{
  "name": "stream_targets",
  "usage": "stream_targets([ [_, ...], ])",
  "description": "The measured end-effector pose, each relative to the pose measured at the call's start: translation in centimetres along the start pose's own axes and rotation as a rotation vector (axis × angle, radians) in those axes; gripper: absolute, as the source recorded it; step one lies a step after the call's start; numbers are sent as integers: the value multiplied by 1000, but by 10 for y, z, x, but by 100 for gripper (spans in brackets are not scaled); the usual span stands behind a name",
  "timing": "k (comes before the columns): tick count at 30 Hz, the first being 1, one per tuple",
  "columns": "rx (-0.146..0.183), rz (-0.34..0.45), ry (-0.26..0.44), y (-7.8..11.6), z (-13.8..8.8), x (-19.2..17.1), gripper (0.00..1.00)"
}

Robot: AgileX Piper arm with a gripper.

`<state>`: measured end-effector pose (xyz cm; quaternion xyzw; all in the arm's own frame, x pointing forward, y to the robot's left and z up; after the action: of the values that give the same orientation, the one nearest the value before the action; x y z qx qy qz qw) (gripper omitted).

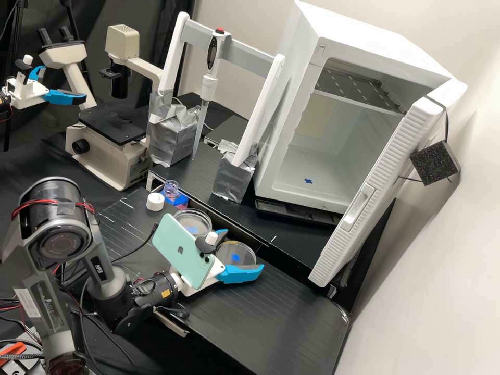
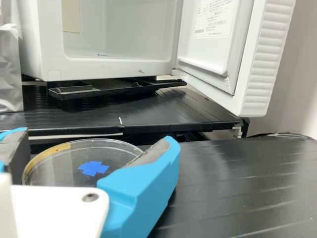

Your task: Close the lid

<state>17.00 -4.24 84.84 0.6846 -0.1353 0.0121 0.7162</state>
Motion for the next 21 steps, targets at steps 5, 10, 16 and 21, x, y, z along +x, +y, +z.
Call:
stream_targets([
  [5, 1, 0, -1, 0, 0, 0, 0],
  [10, 1, 0, -1, 0, 0, 0, 0],
  [16, -1, -6, 12, 2, -1, -2, 0],
  [21, 38, -7, 31, 14, -5, -11, 0],
])
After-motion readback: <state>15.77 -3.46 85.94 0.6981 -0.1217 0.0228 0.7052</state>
